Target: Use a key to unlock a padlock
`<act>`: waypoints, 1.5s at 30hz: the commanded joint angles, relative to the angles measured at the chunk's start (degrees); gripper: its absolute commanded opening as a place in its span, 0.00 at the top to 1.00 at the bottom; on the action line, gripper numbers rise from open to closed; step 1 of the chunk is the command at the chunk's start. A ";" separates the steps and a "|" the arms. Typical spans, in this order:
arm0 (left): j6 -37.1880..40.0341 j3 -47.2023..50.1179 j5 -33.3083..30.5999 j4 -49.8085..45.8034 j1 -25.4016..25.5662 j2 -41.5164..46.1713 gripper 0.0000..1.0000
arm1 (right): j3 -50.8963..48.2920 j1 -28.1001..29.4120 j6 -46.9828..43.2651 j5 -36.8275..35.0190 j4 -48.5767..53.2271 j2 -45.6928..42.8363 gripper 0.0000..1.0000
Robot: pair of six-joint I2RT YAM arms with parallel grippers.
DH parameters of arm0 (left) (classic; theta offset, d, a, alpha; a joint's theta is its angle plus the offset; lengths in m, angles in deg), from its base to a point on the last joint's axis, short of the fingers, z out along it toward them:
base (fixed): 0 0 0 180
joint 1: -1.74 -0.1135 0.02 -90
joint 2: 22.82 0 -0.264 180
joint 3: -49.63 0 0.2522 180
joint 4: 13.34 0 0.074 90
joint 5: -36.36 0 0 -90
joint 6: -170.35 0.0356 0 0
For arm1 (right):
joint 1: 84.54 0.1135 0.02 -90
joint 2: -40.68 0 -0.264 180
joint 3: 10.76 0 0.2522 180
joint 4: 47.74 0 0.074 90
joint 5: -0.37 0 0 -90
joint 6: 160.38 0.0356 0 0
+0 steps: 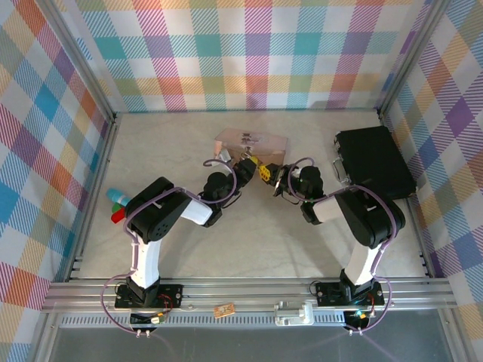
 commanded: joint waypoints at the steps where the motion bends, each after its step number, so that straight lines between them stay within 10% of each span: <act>1: 2.08 -1.85 14.67 2.90 5.20 -0.95 1.00 | 4.77 3.13 23.58 -2.01 -11.17 -0.42 1.00; 13: -5.38 -1.33 7.72 1.67 4.41 -1.97 1.00 | 7.74 -3.84 -8.04 15.36 -4.51 5.67 1.00; 27: -13.58 1.66 -0.10 -2.17 4.24 0.30 1.00 | 8.42 -4.00 -39.67 14.05 18.55 -2.32 0.78; 38: -17.38 1.21 -1.20 -2.61 4.99 -0.68 1.00 | 5.60 -3.97 -40.02 11.88 17.06 -3.54 1.00; 45: -6.88 0.68 2.14 2.11 5.18 -3.46 1.00 | -0.63 -2.94 -7.46 9.83 6.47 -4.33 1.00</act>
